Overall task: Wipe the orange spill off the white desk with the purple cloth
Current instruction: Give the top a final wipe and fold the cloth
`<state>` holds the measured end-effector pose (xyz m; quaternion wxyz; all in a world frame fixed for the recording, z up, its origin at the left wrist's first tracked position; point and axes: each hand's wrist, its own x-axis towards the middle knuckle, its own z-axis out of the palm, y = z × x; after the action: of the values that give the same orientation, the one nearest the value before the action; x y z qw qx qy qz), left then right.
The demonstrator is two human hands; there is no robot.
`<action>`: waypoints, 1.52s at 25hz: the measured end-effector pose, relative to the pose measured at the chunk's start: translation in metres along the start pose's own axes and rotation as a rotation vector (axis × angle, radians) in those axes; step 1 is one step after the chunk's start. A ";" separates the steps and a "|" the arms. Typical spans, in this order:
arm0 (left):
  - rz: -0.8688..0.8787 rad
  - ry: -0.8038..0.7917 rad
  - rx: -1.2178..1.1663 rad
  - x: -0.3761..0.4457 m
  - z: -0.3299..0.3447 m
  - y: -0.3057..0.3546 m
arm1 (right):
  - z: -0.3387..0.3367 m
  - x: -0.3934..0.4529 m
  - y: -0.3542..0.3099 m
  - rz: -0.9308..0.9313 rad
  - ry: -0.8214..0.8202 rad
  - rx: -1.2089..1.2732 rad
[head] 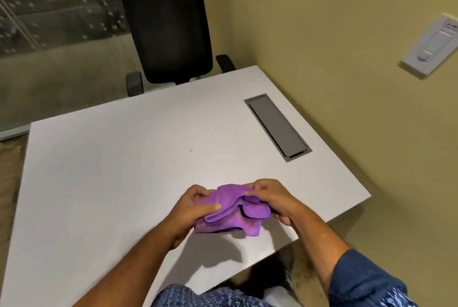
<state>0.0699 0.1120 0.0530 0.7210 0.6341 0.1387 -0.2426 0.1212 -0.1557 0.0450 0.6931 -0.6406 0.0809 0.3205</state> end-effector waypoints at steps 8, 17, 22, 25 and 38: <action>-0.121 0.022 0.273 0.086 0.092 0.037 | -0.137 0.045 -0.034 0.145 -0.302 -0.360; -0.024 0.360 0.192 0.216 0.181 0.057 | -0.204 0.071 0.008 0.231 -0.160 -0.122; 0.024 0.421 0.721 0.254 0.185 0.047 | -0.204 0.096 0.038 0.263 -0.008 0.009; -0.080 0.419 0.756 0.245 0.190 0.016 | -0.202 0.104 0.050 0.244 0.029 -0.241; -0.251 0.619 0.433 0.289 0.205 -0.006 | -0.214 0.124 0.050 -0.124 -0.047 -0.963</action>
<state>0.2887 -0.1396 -0.0661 0.4596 0.7927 0.3714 -0.1500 0.2551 -0.3163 -0.0970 0.3373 -0.8847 -0.1305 0.2942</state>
